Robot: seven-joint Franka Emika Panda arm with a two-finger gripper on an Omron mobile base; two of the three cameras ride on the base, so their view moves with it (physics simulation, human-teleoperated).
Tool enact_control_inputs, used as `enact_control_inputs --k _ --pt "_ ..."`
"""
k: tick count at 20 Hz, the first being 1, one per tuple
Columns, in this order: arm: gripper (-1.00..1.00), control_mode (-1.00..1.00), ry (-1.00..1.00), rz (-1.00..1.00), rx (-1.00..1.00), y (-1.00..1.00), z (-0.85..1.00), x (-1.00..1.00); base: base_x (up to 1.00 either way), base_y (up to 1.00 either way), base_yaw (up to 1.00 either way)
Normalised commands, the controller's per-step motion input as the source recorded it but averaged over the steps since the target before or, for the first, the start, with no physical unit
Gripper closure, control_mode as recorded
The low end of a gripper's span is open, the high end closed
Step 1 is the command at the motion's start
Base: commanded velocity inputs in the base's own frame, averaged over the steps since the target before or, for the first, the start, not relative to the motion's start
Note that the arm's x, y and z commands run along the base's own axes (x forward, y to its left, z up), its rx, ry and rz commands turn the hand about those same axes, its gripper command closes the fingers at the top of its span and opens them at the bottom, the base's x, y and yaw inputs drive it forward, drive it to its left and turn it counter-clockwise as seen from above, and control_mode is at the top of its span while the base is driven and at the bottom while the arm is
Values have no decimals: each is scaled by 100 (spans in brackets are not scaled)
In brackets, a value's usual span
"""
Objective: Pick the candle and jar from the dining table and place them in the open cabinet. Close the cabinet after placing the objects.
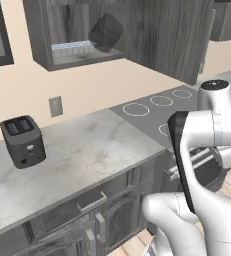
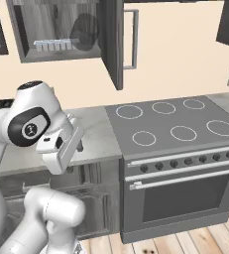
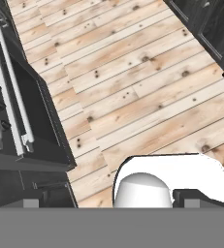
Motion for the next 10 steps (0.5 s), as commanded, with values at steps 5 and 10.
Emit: enact_control_inputs --k 5,10 --pt "-100 100 0 0 0 0 0 0 -26 0 -39" --pt "-100 100 0 0 0 0 0 0 -17 0 -38"
